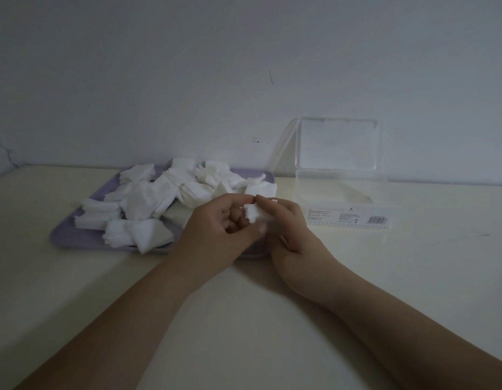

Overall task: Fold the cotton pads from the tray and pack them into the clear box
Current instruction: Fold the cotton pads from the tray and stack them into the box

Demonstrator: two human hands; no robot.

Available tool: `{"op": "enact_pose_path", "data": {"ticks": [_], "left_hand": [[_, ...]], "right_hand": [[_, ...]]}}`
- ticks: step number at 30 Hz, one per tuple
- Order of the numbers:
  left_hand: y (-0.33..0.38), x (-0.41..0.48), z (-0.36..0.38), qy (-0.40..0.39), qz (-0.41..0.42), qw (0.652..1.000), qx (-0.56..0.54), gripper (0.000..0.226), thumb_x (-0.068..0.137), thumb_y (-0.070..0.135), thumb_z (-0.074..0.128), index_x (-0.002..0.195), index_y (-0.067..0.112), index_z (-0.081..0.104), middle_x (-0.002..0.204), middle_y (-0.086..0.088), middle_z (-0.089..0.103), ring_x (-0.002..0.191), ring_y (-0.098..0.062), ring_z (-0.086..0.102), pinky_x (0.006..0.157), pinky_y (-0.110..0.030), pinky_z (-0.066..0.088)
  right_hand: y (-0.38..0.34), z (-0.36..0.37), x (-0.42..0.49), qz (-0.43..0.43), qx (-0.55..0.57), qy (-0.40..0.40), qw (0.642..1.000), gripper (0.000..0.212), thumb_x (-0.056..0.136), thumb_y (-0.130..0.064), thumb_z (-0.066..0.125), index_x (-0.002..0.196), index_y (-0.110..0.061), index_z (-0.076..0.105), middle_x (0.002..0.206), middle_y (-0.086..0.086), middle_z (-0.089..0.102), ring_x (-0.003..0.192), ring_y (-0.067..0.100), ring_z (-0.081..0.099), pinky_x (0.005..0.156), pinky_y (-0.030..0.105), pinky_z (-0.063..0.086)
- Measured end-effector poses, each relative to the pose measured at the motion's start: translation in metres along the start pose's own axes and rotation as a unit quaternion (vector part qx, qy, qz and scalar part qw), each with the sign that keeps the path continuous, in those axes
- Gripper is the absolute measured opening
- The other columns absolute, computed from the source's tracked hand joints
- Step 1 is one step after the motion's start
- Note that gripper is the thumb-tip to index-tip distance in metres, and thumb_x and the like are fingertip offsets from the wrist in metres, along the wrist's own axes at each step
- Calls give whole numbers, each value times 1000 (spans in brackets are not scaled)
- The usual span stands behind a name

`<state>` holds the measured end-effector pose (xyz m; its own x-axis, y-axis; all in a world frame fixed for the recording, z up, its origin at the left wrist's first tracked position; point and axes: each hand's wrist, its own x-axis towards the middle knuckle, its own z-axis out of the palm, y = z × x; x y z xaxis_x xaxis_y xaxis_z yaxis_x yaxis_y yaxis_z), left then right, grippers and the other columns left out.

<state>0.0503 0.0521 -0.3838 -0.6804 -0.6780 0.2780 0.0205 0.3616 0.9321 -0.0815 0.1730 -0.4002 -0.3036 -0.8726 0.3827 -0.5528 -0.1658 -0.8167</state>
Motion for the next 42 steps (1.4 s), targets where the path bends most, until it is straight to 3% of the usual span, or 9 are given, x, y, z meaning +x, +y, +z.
{"op": "enact_pose_path", "data": {"ticks": [8, 14, 19, 22, 26, 31, 34, 38, 42], "left_hand": [[10, -1, -3, -4, 28, 1000, -2, 23, 91, 8, 73, 108, 24, 75, 88, -10, 74, 80, -34, 69, 76, -36, 60], [-1, 13, -28, 143, 74, 971, 178, 26, 90, 7, 66, 102, 29, 72, 77, 7, 68, 58, -6, 56, 64, -21, 49], [-14, 7, -42, 65, 107, 945, 304, 22, 83, 8, 72, 95, 26, 78, 79, 18, 67, 73, 2, 63, 70, -13, 48], [-12, 10, -43, 90, 102, 945, 299, 11, 90, 15, 69, 91, 26, 71, 81, 14, 70, 67, -3, 61, 70, -26, 52], [-5, 14, -42, 124, 127, 920, 350, 32, 93, 19, 66, 123, 27, 57, 126, 7, 59, 86, -17, 62, 81, -38, 53], [-1, 40, -44, -8, 146, 875, 462, 64, 87, 7, 67, 142, 34, 49, 155, 11, 37, 122, -22, 60, 88, -42, 57], [2, 53, -49, -51, 144, 872, 466, 31, 89, 9, 66, 116, 24, 66, 134, 6, 55, 110, -16, 59, 92, -32, 51], [10, 48, -59, 56, 120, 902, 411, 12, 88, 22, 69, 92, 30, 61, 85, 21, 60, 71, -7, 56, 66, -32, 47], [20, 35, -54, 115, -12, 992, 55, 13, 91, 8, 69, 100, 17, 65, 68, 13, 64, 51, -6, 51, 46, -19, 35]], "right_hand": [[-7, -10, 5, 99, 54, 71, 991, 47, 93, -21, 75, 137, -32, 59, 125, -9, 70, 111, 8, 70, 98, 32, 57], [-16, -15, 7, 117, 51, 149, 981, 15, 91, -15, 73, 103, -23, 71, 96, -6, 77, 87, 6, 71, 74, 19, 54], [-23, 0, 23, 124, 9, 173, 977, 15, 92, -20, 70, 105, -24, 64, 88, -3, 75, 81, 12, 69, 71, 27, 51], [-21, 6, 33, 132, -20, 165, 977, 16, 93, -23, 69, 108, -24, 62, 88, -4, 73, 81, 12, 68, 71, 28, 50], [-13, 10, 36, 140, 6, 198, 970, 14, 94, -23, 69, 106, -25, 62, 89, -8, 71, 79, 5, 65, 65, 21, 47], [-5, 6, 34, 136, 35, 206, 969, 14, 94, -21, 70, 106, -24, 62, 91, -8, 71, 80, 2, 65, 60, 10, 46], [-3, 5, 34, 137, 49, 208, 967, 14, 94, -21, 70, 106, -23, 62, 93, -8, 71, 81, 1, 64, 61, 8, 45], [-2, 5, 35, 140, 62, 206, 967, 15, 94, -21, 70, 106, -24, 62, 93, -9, 71, 81, 0, 64, 61, 9, 44], [-2, 6, 36, 143, 70, 204, 966, 15, 94, -22, 70, 106, -26, 62, 93, -9, 71, 81, 0, 64, 65, 18, 45]]}}
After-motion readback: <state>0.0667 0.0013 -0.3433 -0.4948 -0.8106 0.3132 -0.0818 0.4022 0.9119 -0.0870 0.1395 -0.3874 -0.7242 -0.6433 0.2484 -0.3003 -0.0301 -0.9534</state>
